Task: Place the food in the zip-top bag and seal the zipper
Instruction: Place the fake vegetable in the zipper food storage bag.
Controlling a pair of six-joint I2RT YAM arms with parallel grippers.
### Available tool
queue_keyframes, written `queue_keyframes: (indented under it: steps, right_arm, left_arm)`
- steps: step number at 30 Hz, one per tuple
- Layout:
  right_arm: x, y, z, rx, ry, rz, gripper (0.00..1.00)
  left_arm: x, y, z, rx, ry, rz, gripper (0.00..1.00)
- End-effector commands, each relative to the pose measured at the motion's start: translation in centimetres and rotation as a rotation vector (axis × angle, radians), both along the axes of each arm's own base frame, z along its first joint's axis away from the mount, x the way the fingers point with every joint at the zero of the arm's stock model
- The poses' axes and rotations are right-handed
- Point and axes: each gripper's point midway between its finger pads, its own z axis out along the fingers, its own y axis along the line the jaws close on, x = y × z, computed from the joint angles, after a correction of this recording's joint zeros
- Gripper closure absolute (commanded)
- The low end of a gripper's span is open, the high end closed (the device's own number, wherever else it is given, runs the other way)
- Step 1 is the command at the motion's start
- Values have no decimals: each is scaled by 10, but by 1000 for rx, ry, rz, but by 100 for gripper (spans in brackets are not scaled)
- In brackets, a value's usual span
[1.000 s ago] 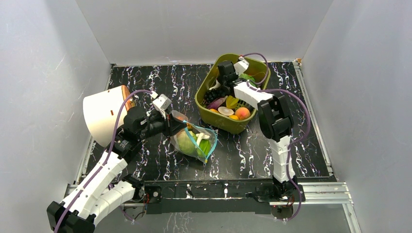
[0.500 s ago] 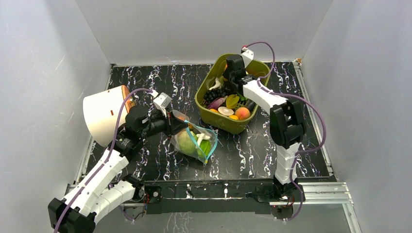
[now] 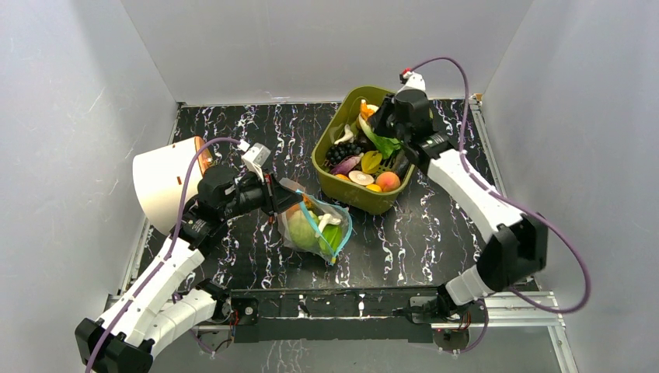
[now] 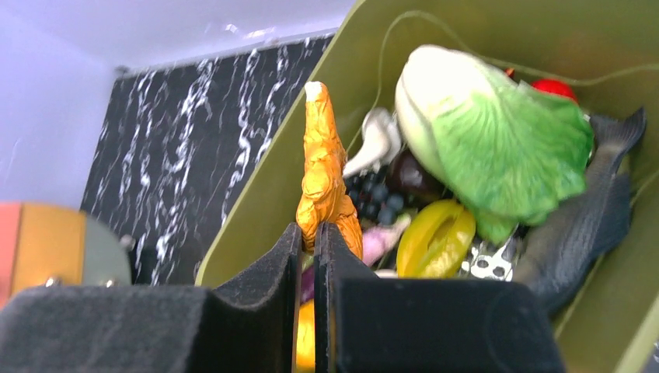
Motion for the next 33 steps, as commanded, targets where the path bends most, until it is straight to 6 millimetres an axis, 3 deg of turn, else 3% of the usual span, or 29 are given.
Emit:
queue_keyframes:
  steps: [1, 4, 7, 16, 21, 26, 33]
  right_arm:
    - [-53, 8, 18, 19, -2, 174, 100]
    - [-87, 12, 36, 67, -15, 266, 100]
    - [-119, 17, 42, 108, -4, 359, 100]
    - [-209, 37, 34, 200, 82, 683, 100]
    - [-243, 40, 17, 194, 105, 823, 100]
    - [-272, 43, 14, 198, 84, 942, 100]
    - [-277, 44, -4, 176, 95, 965, 100]
  left_arm:
    - [0, -4, 36, -78, -69, -14, 100]
    - [1, -4, 33, -74, -62, -9, 100]
    - [2, -4, 30, -65, -52, -7, 100]
    - [5, -6, 30, -67, -48, -10, 100]
    - [5, -7, 29, -63, -46, -15, 100]
    - [4, -7, 30, -67, -42, -14, 100]
    - [2, -7, 35, -83, -42, -17, 100]
